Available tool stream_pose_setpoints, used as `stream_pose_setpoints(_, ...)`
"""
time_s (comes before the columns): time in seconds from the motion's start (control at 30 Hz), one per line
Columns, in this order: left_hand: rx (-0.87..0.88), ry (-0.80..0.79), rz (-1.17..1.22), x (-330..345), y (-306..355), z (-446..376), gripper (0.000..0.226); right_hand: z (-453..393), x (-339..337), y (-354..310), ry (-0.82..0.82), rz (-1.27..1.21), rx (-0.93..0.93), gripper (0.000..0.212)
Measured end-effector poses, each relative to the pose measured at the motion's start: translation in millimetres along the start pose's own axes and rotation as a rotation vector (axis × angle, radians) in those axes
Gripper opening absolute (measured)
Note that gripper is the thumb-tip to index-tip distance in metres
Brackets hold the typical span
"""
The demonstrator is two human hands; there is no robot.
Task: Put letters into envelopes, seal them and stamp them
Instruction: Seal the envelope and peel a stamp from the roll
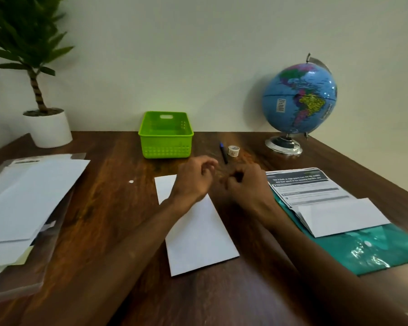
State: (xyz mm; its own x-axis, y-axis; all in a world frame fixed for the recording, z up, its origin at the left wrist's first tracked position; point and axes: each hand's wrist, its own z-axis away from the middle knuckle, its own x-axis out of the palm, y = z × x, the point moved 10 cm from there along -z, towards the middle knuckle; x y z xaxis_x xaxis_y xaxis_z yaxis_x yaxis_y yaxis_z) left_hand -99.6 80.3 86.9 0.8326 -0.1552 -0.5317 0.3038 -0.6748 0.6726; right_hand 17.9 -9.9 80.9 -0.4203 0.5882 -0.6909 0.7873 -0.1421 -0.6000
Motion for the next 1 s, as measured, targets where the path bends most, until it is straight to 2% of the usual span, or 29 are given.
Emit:
stream_pose_setpoints(0.07, -0.04, 0.019, 0.029, 10.5, -8.0, -7.7, 0.036, -23.9, 11.7, 26.6, -0.008, -0.059, 0.146, 0.007)
stream_pose_setpoints(0.23, -0.049, 0.001, 0.072, 28.9, -17.1, -11.6, 0.038, -77.3, 14.1, 66.6, 0.145, -0.174, 0.333, 0.034)
stream_pose_setpoints(0.33, -0.026, 0.072, 0.067, 24.1, -20.6, -10.4, 0.037, -106.7, 11.3, 80.6, 0.103, -0.11, 0.362, 0.054)
stream_pose_setpoints(0.43, -0.011, 0.127, 0.084, 18.9, -22.9, -10.8, 0.035, -127.5, 12.8, 93.5, 0.004, -0.051, 0.358, 0.058)
stream_pose_setpoints(0.57, -0.014, 0.135, 0.094, 20.9, -23.0, -10.9, 0.035, -144.7, 30.9, 109.2, -0.143, 0.071, 0.343, 0.056)
stream_pose_setpoints(0.73, -0.01, 0.148, 0.126, 18.5, -23.3, -14.0, 0.036, -166.5, 51.8, 120.1, -0.187, 0.079, 0.298, 0.042)
stream_pose_setpoints(0.9, -0.07, 0.169, 0.149, 16.0, -39.1, -7.8, 0.035, -165.0, 45.2, 121.0, -0.097, -0.019, 0.272, 0.024)
stream_pose_setpoints(1.0, -0.083, 0.205, 0.179, 13.0, -38.4, -7.6, 0.027, -143.6, 39.6, 110.4, -0.12, -0.23, 0.313, 0.02)
